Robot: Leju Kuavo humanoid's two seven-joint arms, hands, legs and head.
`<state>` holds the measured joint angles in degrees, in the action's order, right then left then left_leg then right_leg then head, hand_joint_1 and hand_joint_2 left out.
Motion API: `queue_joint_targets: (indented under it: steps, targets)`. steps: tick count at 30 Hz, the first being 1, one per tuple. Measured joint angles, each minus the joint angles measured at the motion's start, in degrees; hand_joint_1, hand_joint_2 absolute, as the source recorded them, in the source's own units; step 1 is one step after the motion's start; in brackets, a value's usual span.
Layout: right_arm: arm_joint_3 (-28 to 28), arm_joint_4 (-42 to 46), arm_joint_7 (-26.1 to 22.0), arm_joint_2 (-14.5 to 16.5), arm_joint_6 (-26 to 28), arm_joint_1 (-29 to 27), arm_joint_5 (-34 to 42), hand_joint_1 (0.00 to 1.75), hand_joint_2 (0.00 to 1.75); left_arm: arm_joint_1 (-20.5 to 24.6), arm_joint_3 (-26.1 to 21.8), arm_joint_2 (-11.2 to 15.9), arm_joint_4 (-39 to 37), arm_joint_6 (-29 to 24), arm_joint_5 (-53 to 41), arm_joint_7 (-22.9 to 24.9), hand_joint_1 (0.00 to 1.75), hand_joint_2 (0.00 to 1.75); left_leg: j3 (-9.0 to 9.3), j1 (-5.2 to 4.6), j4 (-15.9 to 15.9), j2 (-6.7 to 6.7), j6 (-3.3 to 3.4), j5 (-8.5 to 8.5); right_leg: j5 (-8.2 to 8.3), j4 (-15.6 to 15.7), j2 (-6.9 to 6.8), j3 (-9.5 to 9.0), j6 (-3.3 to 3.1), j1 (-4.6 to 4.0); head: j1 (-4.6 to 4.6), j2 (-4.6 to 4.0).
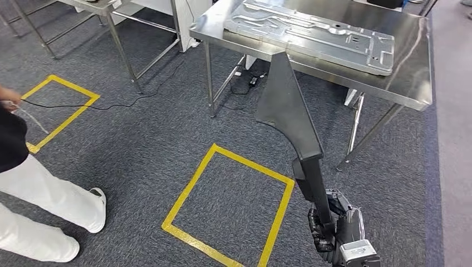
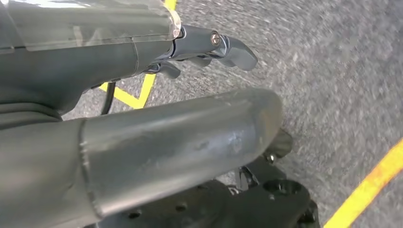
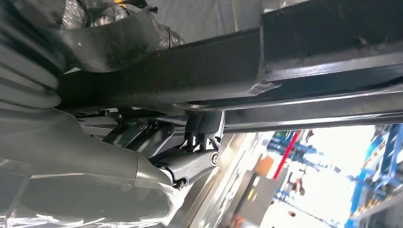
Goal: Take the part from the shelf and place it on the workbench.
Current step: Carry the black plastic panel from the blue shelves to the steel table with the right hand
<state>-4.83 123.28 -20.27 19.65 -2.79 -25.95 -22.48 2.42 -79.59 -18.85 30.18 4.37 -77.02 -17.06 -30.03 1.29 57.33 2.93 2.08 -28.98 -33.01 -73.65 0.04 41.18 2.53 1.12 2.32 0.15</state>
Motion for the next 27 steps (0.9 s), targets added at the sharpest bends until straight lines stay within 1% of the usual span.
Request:
queue_joint_targets:
  steps: [1, 2, 3, 4, 5, 6, 7, 8, 10, 11, 12, 15, 16, 17, 19, 20, 21, 22, 23, 24, 25, 27]
  targets:
    - [0.0, 0.0, 0.1, 0.0, 0.0, 0.0, 0.0, 1.75, 1.75, 0.0, 0.0, -0.1, 0.1, 0.1, 0.0, -0.1, 0.00, 0.00, 0.29, 0.02, 0.0, 0.71, -0.16, -0.22, 1.98, 3.0, -0.54, -1.56, 0.05, 0.12, 0.00, 0.00]
    - [0.0, 0.0, 0.1, 0.0, 0.0, 0.0, 0.1, 1.75, 1.75, 0.1, 0.0, -0.2, 0.1, 0.1, -0.1, -0.1, 0.00, 0.00, 0.66, 0.00, 0.0, 1.34, -0.39, -0.46, 3.98, 7.2, -1.74, -3.79, -0.04, 0.14, -0.01, 0.00]
    - [0.0, 0.0, 0.2, 0.0, 0.0, 0.0, 0.1, 1.75, 1.75, 0.1, 0.0, -0.2, 0.2, 0.2, -0.1, -0.2, 0.00, 0.00, 0.94, -0.12, 0.0, 1.86, -0.71, -0.77, 5.32, 10.9, -2.95, -5.78, -0.27, -0.07, -0.01, 0.00]
    - [0.0, 0.0, 0.2, 0.0, 0.1, 0.0, 0.1, 1.75, 1.75, 0.1, 0.0, -0.3, 0.2, 0.2, -0.2, -0.3, 0.00, 0.00, 1.18, -0.24, 0.1, 2.30, -1.06, -1.05, 5.98, 13.4, -3.82, -7.11, -0.63, -0.30, -0.02, 0.00]
    - [0.0, 0.0, 0.3, 0.0, 0.1, 0.0, 0.1, 1.75, 1.75, 0.2, 0.0, -0.3, 0.3, 0.2, -0.2, -0.4, 0.00, 0.00, 1.37, -0.36, 0.1, 2.70, -1.43, -1.30, 6.00, 14.5, -4.27, -7.72, -1.02, -0.56, -0.02, 0.00]
    - [-0.1, 0.0, 0.4, 0.0, 0.1, 0.0, 0.0, 1.75, 1.75, 0.3, 0.0, -0.3, 0.3, 0.2, -0.2, -0.4, 0.00, 0.00, 1.53, -0.44, 0.0, 3.12, -1.79, -1.49, 5.78, 14.6, -3.89, -7.72, -1.42, -0.80, -0.02, 0.00]
    - [-0.1, 0.0, 0.5, 0.0, 0.2, 0.0, -0.2, 1.75, 1.75, 0.4, 0.0, -0.4, 0.4, 0.2, -0.3, -0.4, 0.00, 0.00, 1.82, -0.38, 0.0, 3.40, -2.14, -1.65, 5.78, 14.7, -3.30, -7.74, -1.84, -0.74, -0.02, 0.00]
    - [-0.1, 0.1, 0.6, 0.0, 0.2, -0.1, -0.5, 1.75, 1.75, 0.5, 0.0, -0.4, 0.5, 0.3, -0.3, -0.4, 0.00, 0.00, 1.96, -0.28, 0.2, 2.88, -2.48, -1.99, 5.83, 15.0, -2.88, -7.85, -2.23, -0.66, -0.02, 0.00]
    - [-0.1, 0.1, 0.9, 0.0, 0.1, 0.0, -1.4, 1.75, 1.75, 0.6, 0.0, -0.5, 0.7, 0.3, -0.4, -0.4, 0.00, 0.00, 1.08, -0.06, 2.9, 0.35, -2.91, -3.87, 6.01, 15.4, -2.29, -8.14, -3.09, -0.38, -0.03, 0.00]
    - [-0.1, 0.1, 1.0, 0.0, 0.0, 0.1, -1.6, 1.75, 1.75, 0.6, 0.0, -0.5, 0.7, 0.4, -0.4, -0.4, 0.00, 0.00, 0.42, 0.01, 4.3, -0.97, -2.98, -4.82, 6.02, 15.5, -2.17, -8.21, -3.35, -0.35, -0.03, 0.00]
    - [-0.1, 0.1, 1.0, 0.0, -0.1, 0.1, -1.7, 1.75, 1.75, 0.6, 0.0, -0.5, 0.7, 0.4, -0.4, -0.4, 0.00, 0.00, -0.15, 0.02, 5.5, -1.58, -2.98, -5.55, 6.00, 15.5, -2.10, -8.21, -3.52, -0.35, -0.03, 0.00]
    - [-0.1, 0.1, 1.0, 0.0, -0.1, 0.2, -1.8, 1.75, 1.75, 0.5, 0.0, -0.5, 0.7, 0.4, -0.4, -0.4, 0.00, 0.00, -0.59, 0.04, 6.4, -1.76, -2.98, -6.02, 5.98, 15.5, -2.03, -8.20, -3.56, -0.36, -0.03, 0.00]
    - [-0.1, 0.1, 1.0, 0.0, -0.1, 0.2, -1.8, 1.75, 1.75, 0.5, 0.0, -0.5, 0.7, 0.4, -0.5, -0.4, 0.00, 0.00, -1.09, 0.04, 7.4, -1.90, -2.99, -6.51, 5.96, 15.5, -1.96, -8.20, -3.59, -0.38, -0.03, 0.00]
    - [-0.1, 0.1, 1.0, 0.0, -0.1, 0.2, -1.9, 1.75, 1.75, 0.5, 0.0, -0.5, 0.7, 0.4, -0.5, -0.4, 0.00, 0.00, -1.93, 0.03, 9.0, -2.09, -3.01, -7.27, 5.92, 15.5, -1.84, -8.20, -3.65, -0.41, -0.03, 0.00]
    - [-0.1, 0.1, 1.1, 0.0, -0.1, 0.2, -1.9, 1.75, 1.75, 0.3, 0.0, -0.5, 0.7, 0.5, -0.5, -0.4, 0.00, 0.00, -4.66, -0.01, 14.0, -2.41, -3.10, -9.09, 5.80, 15.4, -1.41, -8.23, -3.84, -0.57, -0.03, 0.00]
    - [-0.1, 0.1, 1.1, 0.0, -0.1, 0.2, -2.0, 1.75, 1.75, 0.2, 0.0, -0.5, 0.7, 0.5, -0.5, -0.3, 0.00, 0.00, -5.39, -0.02, 14.5, -2.48, -3.04, -8.10, 5.59, 15.2, -0.93, -8.37, -3.90, -0.68, -0.03, 0.00]
    - [-0.1, 0.1, 1.1, 0.1, -0.1, 0.1, -2.0, 1.75, 1.75, 0.1, -0.1, -0.5, 0.8, 0.5, -0.5, -0.3, 0.00, 0.00, -4.94, -0.05, 12.1, -2.54, -2.79, -5.79, 5.27, 15.0, -0.41, -8.61, -3.85, -0.79, -0.03, 0.00]
    - [-0.1, 0.1, 1.1, 0.1, -0.1, 0.2, -2.1, 1.75, 1.75, 0.0, -0.1, -0.5, 0.8, 0.5, -0.5, -0.3, 0.00, 0.00, -3.92, -0.17, 8.7, -2.60, -2.49, -3.40, 4.92, 14.7, 0.05, -8.83, -3.67, -0.98, -0.03, 0.00]
    - [-0.1, 0.1, 1.1, 0.1, -0.1, 0.2, -2.1, 1.75, 1.75, 0.1, -0.1, -0.5, 0.9, 0.5, -0.5, -0.2, 0.00, 0.00, -2.48, -0.30, 4.7, -2.65, -2.11, -0.97, 4.60, 14.4, 0.45, -9.00, -3.37, -1.09, -0.03, 0.00]
    - [-0.1, 0.1, 1.1, 0.1, -0.1, 0.2, -2.1, 1.75, 1.75, 0.1, -0.1, -0.5, 1.0, 0.5, -0.6, -0.2, 0.00, 0.00, -1.52, -0.46, 2.3, -2.71, -1.81, -0.09, 4.45, 14.3, 0.59, -9.04, -3.04, -1.14, -0.03, 0.00]
    - [-0.1, 0.1, 1.1, 0.1, -0.1, 0.2, -2.2, 1.75, 1.75, 0.1, -0.1, -0.5, 1.1, 0.5, -0.6, -0.2, 0.00, 0.00, -1.40, -0.63, 2.0, -2.73, -1.63, -0.25, 4.46, 14.2, 0.64, -8.98, -2.72, -1.15, -0.03, 0.00]
    - [-0.1, 0.1, 1.1, 0.1, -0.1, 0.1, -2.2, 1.75, 1.75, 0.2, -0.1, -0.7, 1.1, 0.5, -0.6, -0.2, 0.00, 0.00, -1.22, -0.45, 1.5, -2.69, -1.02, 0.06, 4.38, 14.2, 0.67, -9.00, -2.10, -1.08, -0.02, 0.00]
